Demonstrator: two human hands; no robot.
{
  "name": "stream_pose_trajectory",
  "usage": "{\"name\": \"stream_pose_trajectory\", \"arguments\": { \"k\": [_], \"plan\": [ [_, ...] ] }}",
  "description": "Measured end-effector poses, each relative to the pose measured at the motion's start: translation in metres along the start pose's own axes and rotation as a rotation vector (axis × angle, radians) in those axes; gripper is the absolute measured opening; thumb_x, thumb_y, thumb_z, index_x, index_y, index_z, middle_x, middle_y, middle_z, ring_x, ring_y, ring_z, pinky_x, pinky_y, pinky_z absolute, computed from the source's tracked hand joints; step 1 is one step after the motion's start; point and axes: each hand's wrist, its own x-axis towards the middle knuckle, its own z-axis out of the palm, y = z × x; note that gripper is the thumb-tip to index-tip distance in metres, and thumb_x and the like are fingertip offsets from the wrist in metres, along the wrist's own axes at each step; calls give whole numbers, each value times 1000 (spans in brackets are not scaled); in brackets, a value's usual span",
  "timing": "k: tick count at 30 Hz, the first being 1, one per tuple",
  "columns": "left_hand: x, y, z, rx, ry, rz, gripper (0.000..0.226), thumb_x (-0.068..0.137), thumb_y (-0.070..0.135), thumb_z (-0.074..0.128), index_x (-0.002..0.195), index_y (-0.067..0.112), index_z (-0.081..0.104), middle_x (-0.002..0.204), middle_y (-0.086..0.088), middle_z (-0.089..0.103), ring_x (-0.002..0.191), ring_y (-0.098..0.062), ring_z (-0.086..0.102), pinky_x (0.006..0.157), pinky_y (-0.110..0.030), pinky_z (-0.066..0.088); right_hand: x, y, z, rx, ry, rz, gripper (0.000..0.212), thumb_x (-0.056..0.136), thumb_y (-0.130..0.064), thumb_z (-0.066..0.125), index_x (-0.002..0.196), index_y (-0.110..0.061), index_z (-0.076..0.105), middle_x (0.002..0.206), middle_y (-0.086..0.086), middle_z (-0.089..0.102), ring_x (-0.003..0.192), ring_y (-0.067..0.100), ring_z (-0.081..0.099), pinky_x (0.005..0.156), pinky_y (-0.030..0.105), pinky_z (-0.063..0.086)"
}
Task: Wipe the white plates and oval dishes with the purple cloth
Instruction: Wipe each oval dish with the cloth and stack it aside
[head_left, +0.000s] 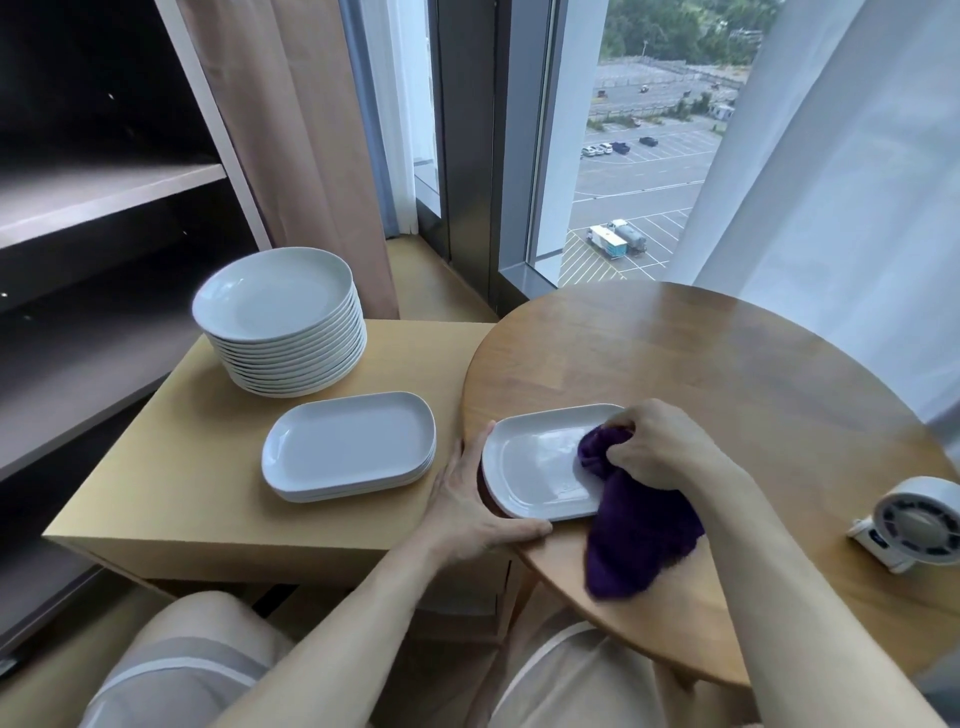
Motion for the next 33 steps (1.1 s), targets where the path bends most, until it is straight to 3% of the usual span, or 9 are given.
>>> {"name": "stream_pose_trajectory", "arguments": {
  "k": [4,8,13,17,20,22,24,28,33],
  "plan": [
    [0,-1,0,-19,-6,5,122,46,68,91,134,80,7,158,16,27,148,-5,26,124,-38,26,5,-4,20,12,304,50,27,82,-15,58,100,-30,71,99,-2,66,95,28,56,76,33,41],
    [-1,-1,3,-22,18,22,118,46,68,90,126,85,5,151,20,29,143,-3,29,121,-33,27,9,-15,37,-70,390,5,15,91,-21,56,99,-25,68,104,3,69,100,31,60,77,34,37],
    [1,-7,6,-51,35,38,121,45,66,91,135,79,10,149,24,31,142,-2,30,120,-36,32,-2,-35,46,-299,245,-199,30,89,-49,54,108,-26,60,109,-1,63,104,26,60,91,40,36],
    [2,-4,7,-36,39,56,129,42,71,92,146,64,15,145,34,34,142,-1,35,118,-39,36,-20,-58,51,-233,106,-409,26,80,-35,52,103,-25,51,105,-5,63,99,25,60,91,39,36],
    [4,-2,7,11,78,98,123,45,65,93,148,57,25,144,26,45,139,-7,43,113,-43,42,-27,-70,54,-229,-39,-504,50,79,-33,54,128,-27,52,118,-4,63,109,24,58,102,41,35],
    [2,1,6,64,91,103,121,47,66,90,146,63,22,142,35,42,138,-1,40,111,-39,42,-27,-69,51,-241,-89,-470,62,82,-27,61,143,-30,46,135,-5,56,120,26,51,103,39,34],
    [-3,5,4,141,120,120,116,49,70,86,140,73,14,135,51,34,129,10,38,106,-33,40,-25,-62,43,-205,-118,-389,58,83,-24,63,139,-33,50,135,-8,53,121,25,48,99,41,35],
    [-5,5,5,210,112,70,120,44,92,73,141,72,6,150,22,38,143,-10,35,115,-40,38,-22,-43,33,-184,-136,-209,56,80,-25,64,133,-35,52,132,-9,48,117,25,42,103,52,39],
    [-4,6,6,277,99,22,134,43,96,67,154,46,11,151,9,41,145,-16,35,115,-44,38,-21,-33,41,-160,2,-149,43,79,-25,66,121,-27,55,119,-5,47,107,27,45,84,40,41]
  ]
}}
